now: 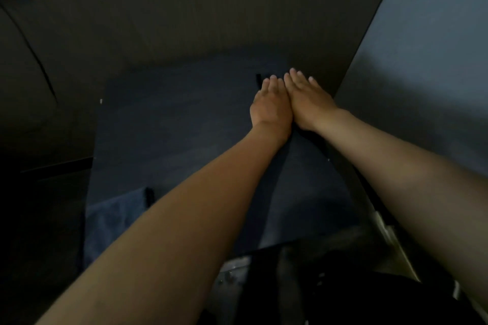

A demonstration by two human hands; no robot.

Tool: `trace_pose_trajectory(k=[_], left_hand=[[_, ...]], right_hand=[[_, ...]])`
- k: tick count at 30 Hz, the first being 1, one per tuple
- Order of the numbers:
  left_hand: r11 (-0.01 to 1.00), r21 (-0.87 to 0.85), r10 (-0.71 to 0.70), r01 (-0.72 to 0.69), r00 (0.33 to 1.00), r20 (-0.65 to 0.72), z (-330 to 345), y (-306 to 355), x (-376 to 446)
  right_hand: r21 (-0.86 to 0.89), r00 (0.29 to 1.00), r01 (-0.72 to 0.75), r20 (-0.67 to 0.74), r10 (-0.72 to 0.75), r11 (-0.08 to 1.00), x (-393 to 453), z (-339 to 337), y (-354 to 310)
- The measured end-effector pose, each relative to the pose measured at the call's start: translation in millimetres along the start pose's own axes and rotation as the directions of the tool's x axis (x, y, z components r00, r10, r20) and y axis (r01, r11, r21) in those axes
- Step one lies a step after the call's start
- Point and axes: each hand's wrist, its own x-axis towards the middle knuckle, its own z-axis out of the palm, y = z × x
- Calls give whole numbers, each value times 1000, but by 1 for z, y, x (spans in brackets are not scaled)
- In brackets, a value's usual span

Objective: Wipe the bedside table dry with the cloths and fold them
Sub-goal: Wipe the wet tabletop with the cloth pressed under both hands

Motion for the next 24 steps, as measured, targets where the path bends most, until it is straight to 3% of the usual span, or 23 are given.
trace_pose_trajectory(k=[9,14,24], left_hand=[[996,56,66,-69,996,53,-2,43,-138],[997,-2,72,-72,994,87,3,62,-198],[997,12,68,-70,990,121,0,66,-253]], right_hand=[[-13,1000,-6,-3,6,1000,-143,30,-5],[-23,1000,-14,-27,13,1000,-209,44,-7],[-66,999,-37,-33,35,997,-261,52,-29]])
